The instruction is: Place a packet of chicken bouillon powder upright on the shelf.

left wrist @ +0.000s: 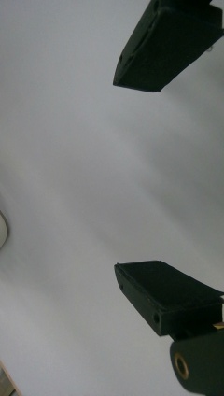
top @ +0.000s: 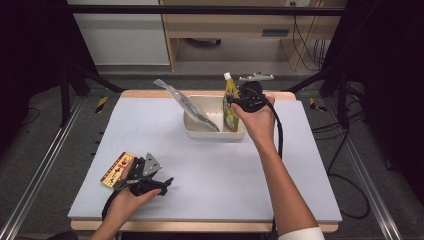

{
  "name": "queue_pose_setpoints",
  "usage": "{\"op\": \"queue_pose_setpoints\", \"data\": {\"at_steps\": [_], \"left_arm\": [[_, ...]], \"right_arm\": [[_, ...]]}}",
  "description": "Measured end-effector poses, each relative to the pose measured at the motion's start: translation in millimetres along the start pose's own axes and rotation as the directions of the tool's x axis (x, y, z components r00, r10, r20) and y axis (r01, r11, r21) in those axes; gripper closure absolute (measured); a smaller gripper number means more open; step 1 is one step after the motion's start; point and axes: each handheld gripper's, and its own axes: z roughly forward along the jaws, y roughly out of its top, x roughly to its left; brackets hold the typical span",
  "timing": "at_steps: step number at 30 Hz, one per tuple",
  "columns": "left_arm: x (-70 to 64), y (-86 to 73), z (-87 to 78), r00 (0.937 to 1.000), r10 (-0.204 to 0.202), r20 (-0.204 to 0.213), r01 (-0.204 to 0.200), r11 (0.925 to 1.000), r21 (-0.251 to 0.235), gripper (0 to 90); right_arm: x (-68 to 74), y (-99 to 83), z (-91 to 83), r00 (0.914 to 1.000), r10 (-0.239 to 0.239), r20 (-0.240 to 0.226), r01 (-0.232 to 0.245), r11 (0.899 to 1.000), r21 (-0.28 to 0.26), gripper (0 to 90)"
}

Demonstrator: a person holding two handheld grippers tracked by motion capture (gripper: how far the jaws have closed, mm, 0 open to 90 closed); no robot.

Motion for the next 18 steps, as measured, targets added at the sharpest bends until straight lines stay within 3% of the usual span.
{"op": "queue_pose_setpoints", "data": {"at_steps": [6,9,18], "left_arm": [[0.1,-0.1,0.1,1.0,0.0,-0.006,0.0,1.0,0.0,8.6],[0.7,-0.3,0.0,1.0,0.001,-0.005,-0.001,1.0,0.004,8.4],[0.9,-0.5,0.5,1.0,-0.001,-0.007,0.001,1.0,0.01,7.7]], "right_arm": [[5.1,-8.2,-12.1,0.9997,-0.022,-0.011,0.022,0.998,-0.064,46.9],[7.8,-14.0,-16.5,0.9987,-0.05,0.01,0.051,0.995,-0.088,40.4],[11.9,-30.2,-27.7,0.997,-0.076,0.016,0.077,0.989,-0.124,31.6]]}}
